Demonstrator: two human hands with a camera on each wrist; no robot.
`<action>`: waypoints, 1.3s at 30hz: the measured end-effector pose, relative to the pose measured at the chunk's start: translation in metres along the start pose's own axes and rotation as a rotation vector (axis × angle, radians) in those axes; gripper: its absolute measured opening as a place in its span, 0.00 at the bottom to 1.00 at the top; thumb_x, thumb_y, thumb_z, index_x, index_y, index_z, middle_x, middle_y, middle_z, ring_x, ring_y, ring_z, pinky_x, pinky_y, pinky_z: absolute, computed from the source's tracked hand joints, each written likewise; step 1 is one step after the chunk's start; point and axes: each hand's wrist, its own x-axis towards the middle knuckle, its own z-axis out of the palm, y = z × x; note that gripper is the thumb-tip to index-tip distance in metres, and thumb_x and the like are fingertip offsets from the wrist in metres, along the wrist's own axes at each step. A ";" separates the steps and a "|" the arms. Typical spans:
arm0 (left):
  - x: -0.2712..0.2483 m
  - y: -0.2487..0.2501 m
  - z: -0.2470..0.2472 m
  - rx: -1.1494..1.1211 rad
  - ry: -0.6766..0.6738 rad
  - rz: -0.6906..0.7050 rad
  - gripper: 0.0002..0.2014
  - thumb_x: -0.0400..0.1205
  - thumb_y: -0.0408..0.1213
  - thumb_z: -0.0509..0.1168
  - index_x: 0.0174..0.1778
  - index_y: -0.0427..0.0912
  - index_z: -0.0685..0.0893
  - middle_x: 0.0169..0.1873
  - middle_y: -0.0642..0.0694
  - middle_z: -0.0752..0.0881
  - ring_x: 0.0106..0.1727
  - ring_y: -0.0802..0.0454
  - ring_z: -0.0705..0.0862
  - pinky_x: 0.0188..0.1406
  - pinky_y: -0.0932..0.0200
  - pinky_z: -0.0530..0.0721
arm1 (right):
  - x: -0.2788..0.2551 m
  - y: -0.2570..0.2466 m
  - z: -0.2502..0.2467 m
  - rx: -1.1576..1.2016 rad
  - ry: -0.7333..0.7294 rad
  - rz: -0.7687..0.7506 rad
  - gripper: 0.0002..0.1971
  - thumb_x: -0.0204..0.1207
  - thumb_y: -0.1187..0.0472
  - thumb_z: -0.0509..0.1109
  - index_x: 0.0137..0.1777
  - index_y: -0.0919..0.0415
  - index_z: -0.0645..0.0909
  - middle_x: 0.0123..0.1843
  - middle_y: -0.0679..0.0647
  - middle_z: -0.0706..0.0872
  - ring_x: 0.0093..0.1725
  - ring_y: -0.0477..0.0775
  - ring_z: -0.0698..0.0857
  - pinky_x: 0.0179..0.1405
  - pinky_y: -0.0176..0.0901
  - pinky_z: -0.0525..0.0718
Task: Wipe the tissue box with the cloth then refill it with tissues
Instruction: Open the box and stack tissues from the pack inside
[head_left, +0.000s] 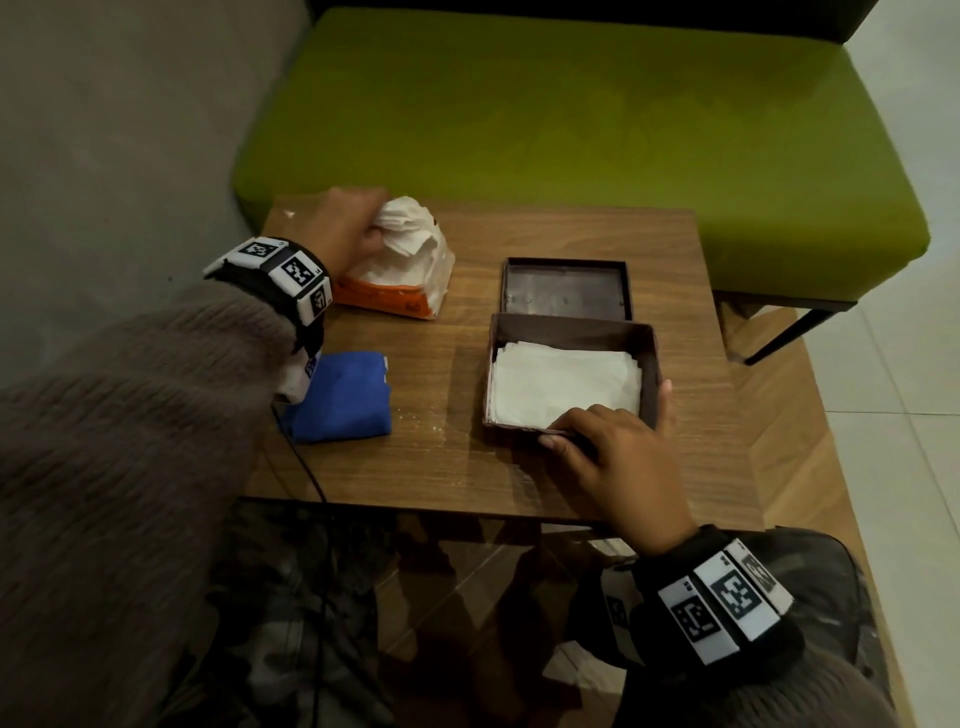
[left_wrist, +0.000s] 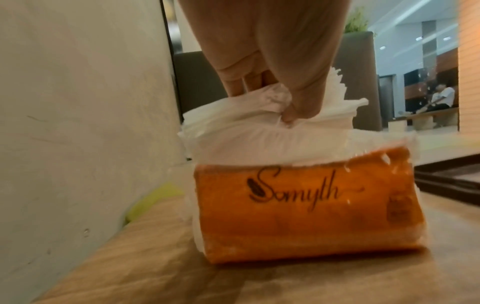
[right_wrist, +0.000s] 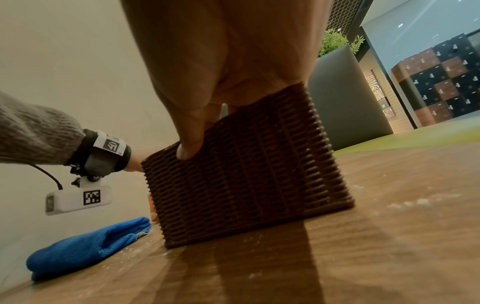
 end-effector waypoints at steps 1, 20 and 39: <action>0.001 -0.001 -0.003 -0.026 0.036 -0.011 0.10 0.78 0.30 0.62 0.54 0.33 0.79 0.50 0.28 0.83 0.52 0.32 0.81 0.39 0.50 0.69 | 0.000 0.000 -0.001 -0.001 -0.005 0.003 0.24 0.77 0.36 0.51 0.43 0.48 0.84 0.36 0.44 0.86 0.43 0.50 0.87 0.80 0.61 0.39; -0.052 0.016 -0.063 -0.367 0.416 -0.181 0.15 0.74 0.39 0.66 0.50 0.32 0.79 0.43 0.30 0.83 0.44 0.35 0.82 0.42 0.44 0.79 | 0.000 -0.027 -0.031 0.157 0.122 0.002 0.24 0.76 0.39 0.66 0.68 0.49 0.77 0.66 0.48 0.81 0.75 0.50 0.72 0.82 0.58 0.39; -0.020 0.001 -0.097 -0.364 0.479 -0.289 0.19 0.75 0.40 0.64 0.58 0.33 0.80 0.52 0.32 0.85 0.52 0.38 0.83 0.49 0.48 0.80 | -0.003 -0.036 -0.025 0.399 0.220 -0.017 0.24 0.74 0.38 0.61 0.65 0.49 0.79 0.67 0.49 0.77 0.72 0.48 0.72 0.80 0.55 0.43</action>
